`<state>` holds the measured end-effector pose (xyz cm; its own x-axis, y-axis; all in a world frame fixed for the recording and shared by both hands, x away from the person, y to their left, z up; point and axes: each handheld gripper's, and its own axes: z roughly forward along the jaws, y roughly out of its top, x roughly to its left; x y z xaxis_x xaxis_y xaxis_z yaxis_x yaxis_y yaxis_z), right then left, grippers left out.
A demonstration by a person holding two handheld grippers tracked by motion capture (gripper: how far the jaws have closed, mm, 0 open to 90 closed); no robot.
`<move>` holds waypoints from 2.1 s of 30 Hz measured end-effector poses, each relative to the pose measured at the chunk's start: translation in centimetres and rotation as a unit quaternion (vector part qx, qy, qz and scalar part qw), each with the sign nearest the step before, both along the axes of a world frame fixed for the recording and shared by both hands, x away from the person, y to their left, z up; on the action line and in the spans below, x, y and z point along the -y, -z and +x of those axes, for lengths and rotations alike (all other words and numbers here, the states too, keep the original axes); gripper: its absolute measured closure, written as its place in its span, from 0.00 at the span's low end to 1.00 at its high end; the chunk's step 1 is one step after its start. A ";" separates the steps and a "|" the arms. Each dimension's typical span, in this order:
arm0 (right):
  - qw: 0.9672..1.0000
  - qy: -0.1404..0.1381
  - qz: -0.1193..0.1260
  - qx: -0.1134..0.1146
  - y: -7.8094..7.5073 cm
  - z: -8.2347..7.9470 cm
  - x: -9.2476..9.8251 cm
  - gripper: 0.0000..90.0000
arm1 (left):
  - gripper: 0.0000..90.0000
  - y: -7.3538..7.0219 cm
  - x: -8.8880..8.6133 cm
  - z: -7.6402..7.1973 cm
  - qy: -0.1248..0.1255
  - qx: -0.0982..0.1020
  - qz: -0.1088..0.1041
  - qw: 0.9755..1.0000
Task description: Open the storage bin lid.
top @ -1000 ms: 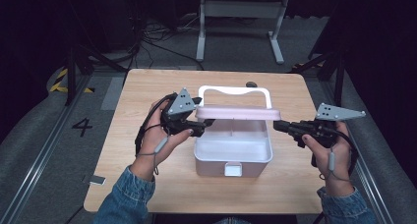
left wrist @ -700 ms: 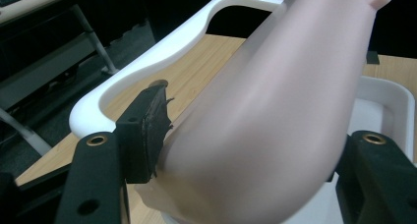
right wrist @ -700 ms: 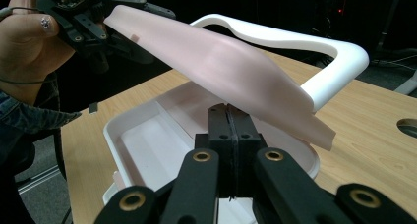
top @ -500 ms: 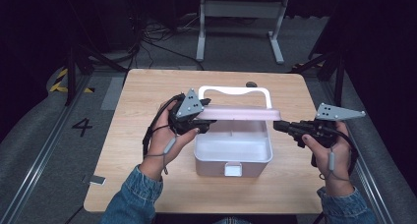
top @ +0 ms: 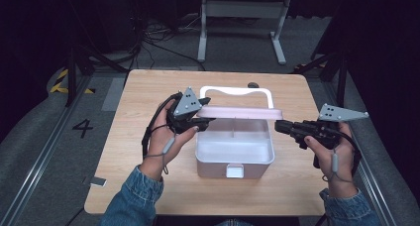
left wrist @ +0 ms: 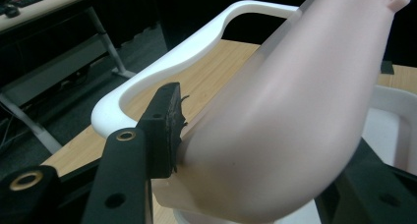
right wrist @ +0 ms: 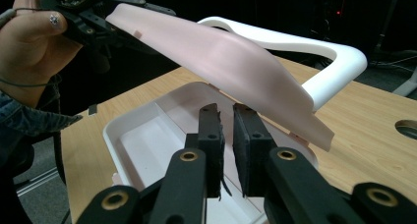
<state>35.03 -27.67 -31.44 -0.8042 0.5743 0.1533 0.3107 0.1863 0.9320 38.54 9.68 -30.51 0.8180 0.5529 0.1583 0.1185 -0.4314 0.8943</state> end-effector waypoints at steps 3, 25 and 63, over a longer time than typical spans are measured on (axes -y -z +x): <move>1.000 0.001 -0.001 0.002 0.0 0.0 0.0 0.91 | 0.60 -0.1 -0.2 0.1 -0.003 -0.001 -0.004 1.000; 1.000 0.016 0.001 0.004 0.0 0.1 1.0 0.89 | 0.74 -1.7 -0.8 2.7 -0.038 -0.007 -0.033 0.999; 0.993 0.092 -0.064 -0.041 2.1 1.8 4.0 0.69 | 0.71 -1.3 0.2 8.8 -0.092 -0.021 -0.030 0.995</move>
